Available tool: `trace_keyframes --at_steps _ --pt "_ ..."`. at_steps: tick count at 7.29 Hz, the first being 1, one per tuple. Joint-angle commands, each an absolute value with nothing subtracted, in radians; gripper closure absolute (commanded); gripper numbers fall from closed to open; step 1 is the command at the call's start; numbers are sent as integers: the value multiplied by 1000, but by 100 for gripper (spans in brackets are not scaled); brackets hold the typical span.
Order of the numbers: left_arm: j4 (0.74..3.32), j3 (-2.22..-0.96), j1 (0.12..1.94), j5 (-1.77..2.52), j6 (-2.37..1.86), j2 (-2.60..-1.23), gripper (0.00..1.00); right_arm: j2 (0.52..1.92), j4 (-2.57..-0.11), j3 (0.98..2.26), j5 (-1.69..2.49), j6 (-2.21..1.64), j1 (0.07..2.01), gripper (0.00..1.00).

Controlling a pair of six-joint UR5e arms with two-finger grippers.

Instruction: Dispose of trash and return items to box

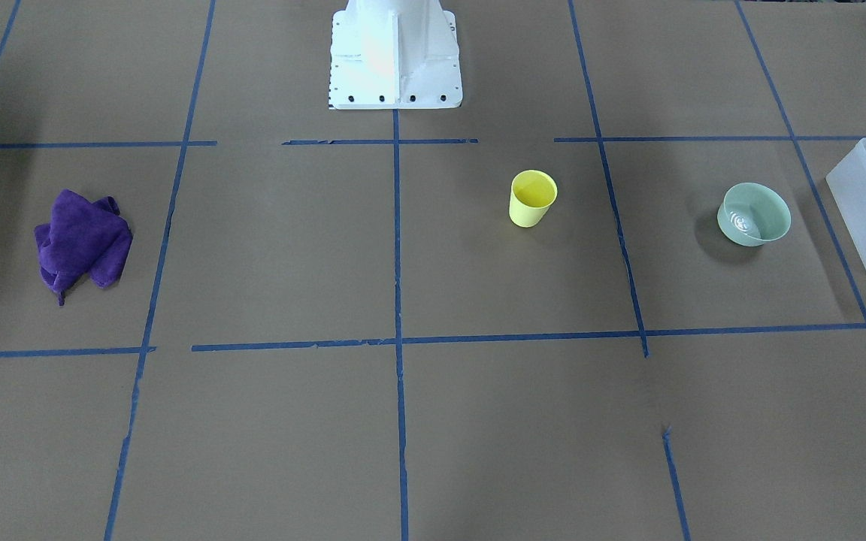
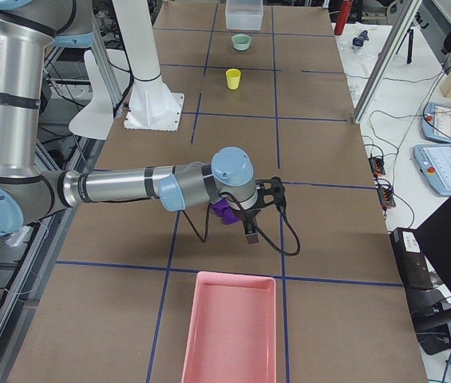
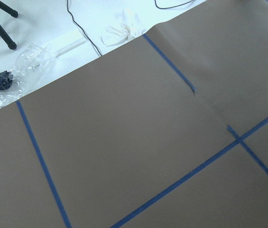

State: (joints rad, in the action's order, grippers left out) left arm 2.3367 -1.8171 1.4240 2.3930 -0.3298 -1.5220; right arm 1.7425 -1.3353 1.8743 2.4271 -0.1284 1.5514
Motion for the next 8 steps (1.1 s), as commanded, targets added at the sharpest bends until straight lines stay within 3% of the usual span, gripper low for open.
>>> trace_keyframes --at_steps 1,4,6,8 --pt "2358 -1935 1195 2218 -631 -1513 0 1743 -1234 1875 2422 -266 1485 0" --pt "2320 -2037 826 1980 -1034 -1500 0 1761 -1118 1873 2421 -291 1464 0" --pt "2054 -2080 601 1765 -1301 -1602 0 1761 -1117 1873 2415 -291 1454 0" --pt "1878 -2060 476 1654 -1466 -1725 19 1761 -1117 1873 2399 -290 1454 0"
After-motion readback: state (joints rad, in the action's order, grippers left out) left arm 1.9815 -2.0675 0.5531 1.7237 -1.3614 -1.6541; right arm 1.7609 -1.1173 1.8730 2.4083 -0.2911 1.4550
